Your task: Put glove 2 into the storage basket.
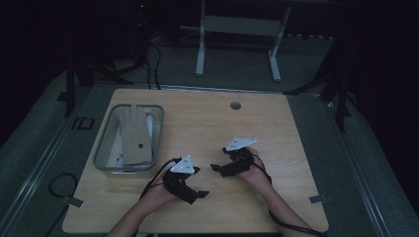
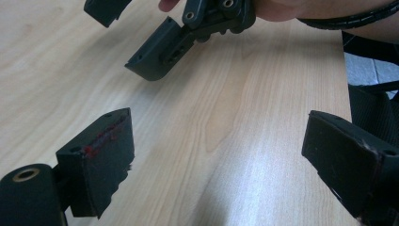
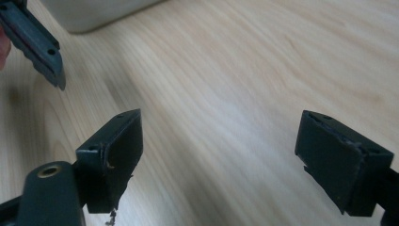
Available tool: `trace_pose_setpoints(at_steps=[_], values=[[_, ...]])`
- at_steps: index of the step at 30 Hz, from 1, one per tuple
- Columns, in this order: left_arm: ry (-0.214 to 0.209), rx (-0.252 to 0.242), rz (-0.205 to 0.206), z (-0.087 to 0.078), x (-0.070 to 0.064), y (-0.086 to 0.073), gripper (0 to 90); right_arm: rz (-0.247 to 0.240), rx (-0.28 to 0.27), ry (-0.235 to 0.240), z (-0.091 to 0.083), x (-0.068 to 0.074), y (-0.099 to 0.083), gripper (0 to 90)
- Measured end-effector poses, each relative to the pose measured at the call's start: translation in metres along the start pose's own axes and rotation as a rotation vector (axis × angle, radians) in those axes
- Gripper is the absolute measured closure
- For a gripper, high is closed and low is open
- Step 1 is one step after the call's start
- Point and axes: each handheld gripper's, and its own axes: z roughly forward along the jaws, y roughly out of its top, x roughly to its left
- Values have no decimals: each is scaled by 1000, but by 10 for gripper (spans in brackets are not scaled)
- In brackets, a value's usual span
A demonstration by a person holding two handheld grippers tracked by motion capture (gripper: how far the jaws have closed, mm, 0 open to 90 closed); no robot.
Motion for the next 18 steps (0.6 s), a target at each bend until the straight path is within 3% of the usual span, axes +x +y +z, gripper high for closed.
trace_pose_setpoints(at_steps=[5, 18], values=[[-37, -5, 4, 14, -4, -4, 98, 33, -1, -10, -8, -4, -23, 155], [-68, 2, 17, 29, -10, -10, 98, 77, -16, -47, -28, -10, -56, 158]])
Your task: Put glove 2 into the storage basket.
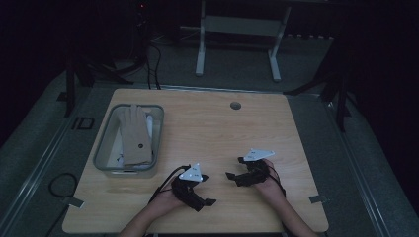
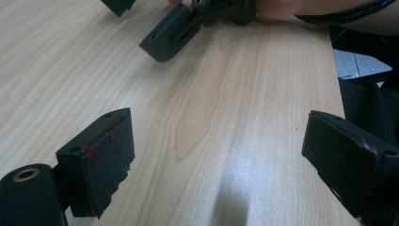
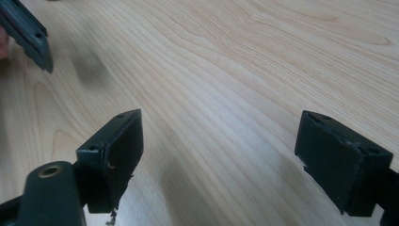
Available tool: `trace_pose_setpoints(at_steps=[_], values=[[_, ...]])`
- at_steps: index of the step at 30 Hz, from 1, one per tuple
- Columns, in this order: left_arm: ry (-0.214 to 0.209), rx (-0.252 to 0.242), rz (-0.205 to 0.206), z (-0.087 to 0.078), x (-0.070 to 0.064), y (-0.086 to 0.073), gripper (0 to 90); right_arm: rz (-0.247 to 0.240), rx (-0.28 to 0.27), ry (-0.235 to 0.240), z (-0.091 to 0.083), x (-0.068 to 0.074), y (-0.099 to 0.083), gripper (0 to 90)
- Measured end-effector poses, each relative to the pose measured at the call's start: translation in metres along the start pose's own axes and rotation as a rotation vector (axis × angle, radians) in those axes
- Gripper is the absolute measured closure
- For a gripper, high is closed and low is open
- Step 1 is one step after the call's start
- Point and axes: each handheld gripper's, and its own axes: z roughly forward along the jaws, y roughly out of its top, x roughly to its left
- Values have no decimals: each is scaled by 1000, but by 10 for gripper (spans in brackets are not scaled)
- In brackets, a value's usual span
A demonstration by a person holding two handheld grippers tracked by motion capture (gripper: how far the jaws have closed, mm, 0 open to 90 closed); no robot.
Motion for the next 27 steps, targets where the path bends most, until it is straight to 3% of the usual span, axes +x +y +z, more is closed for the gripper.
trace_pose_setpoints(at_steps=[3, 16, 21, 27], values=[[-5, -2, 7, 2, -1, -2, 98, -24, -3, -10, -8, 2, -3, 157], [-15, -32, -4, 3, 0, -6, 98, -9, -12, -21, -31, 1, -23, 153], [-24, -66, -1, 3, -1, -5, 98, -17, -7, -37, -36, 1, -28, 151], [-29, -62, 13, 6, -3, -5, 98, -21, -2, -45, -33, 0, -29, 151]])
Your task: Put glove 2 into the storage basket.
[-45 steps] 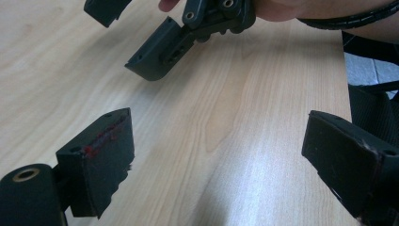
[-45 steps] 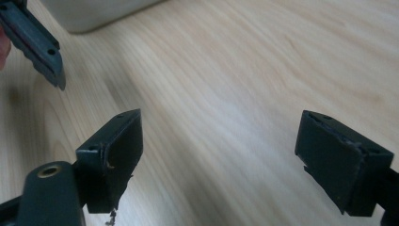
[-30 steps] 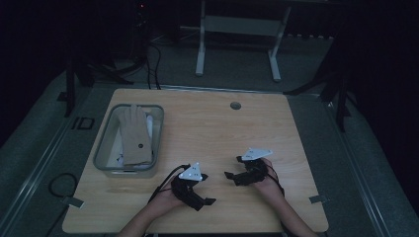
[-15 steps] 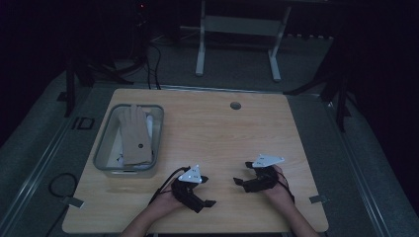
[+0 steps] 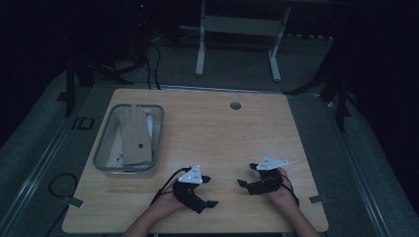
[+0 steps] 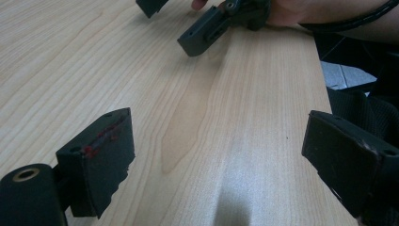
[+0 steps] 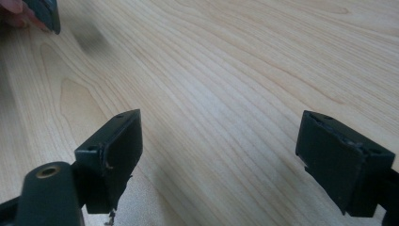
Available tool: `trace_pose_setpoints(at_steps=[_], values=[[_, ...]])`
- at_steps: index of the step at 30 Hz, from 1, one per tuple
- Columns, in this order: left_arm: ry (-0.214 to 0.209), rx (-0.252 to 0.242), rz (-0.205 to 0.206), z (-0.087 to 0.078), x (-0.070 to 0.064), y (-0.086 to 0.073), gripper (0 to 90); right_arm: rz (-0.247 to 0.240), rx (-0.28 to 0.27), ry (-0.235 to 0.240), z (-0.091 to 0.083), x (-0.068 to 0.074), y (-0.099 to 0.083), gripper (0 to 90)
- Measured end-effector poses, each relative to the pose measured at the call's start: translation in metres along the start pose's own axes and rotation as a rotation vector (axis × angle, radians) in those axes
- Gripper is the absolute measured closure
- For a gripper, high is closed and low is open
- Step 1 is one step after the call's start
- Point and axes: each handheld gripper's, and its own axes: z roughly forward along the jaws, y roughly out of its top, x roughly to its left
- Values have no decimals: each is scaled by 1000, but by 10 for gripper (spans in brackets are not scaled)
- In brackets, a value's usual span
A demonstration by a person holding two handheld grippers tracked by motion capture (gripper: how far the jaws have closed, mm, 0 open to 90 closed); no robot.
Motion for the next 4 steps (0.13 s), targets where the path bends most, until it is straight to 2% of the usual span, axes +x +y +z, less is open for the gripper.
trace_pose_setpoints(at_steps=[4], values=[[-2, -6, -1, -1, 0, 0, 98, -7, -2, 3, 0, 1, 0, 150]])
